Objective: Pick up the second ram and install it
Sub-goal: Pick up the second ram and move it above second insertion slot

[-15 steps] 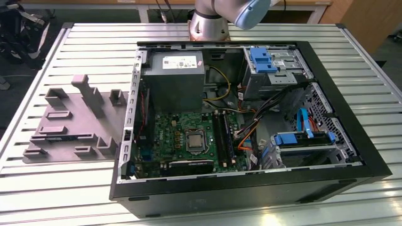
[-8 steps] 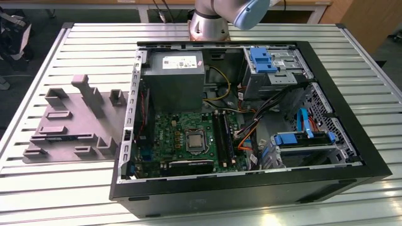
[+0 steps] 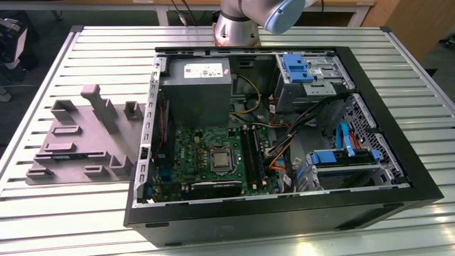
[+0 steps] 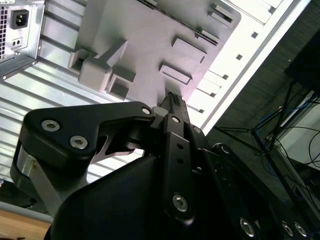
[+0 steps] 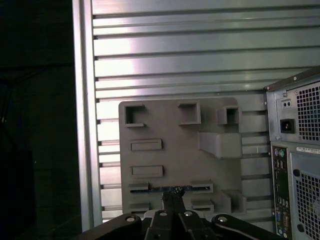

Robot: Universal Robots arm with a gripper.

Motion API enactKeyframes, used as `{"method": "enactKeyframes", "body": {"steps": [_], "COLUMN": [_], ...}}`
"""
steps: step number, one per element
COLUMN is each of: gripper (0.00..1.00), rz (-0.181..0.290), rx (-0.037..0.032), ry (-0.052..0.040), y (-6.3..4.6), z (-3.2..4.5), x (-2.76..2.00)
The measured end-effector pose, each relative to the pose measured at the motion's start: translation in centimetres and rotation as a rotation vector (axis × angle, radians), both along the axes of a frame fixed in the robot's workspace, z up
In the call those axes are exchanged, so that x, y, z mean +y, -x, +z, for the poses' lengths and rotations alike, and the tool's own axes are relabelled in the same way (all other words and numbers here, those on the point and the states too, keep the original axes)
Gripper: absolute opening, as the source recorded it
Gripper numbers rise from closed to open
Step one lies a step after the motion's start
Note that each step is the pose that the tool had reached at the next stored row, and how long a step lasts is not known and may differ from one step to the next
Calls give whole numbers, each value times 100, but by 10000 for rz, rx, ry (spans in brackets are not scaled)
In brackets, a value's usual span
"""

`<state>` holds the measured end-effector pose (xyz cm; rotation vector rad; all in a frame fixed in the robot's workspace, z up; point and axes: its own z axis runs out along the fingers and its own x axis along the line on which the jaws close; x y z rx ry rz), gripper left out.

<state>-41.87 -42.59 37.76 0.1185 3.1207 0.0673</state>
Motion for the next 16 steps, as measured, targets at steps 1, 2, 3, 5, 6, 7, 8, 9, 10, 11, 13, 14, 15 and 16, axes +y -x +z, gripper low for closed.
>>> {"method": "enactKeyframes", "body": {"steps": [1,2,3,5,6,7,8,9,10,11,13,14,15,16], "gripper": [11,11,11,11,11,11,11,11,11,11,11,11,11,11], "rz": [0,0,0,0,0,0,0,1,7,24,94,143,217,309], "rx": [0,0,0,0,0,1,0,0,0,0,0,0,0,1], "ry": [0,0,0,0,0,0,0,0,0,0,0,0,1,1], "y": [0,0,0,1,1,1,1,1,1,1,1,1,2,2], "z": [0,0,0,0,0,0,0,0,0,0,0,0,0,1], "x": [0,0,0,0,0,0,0,0,0,0,0,0,0,0]}}
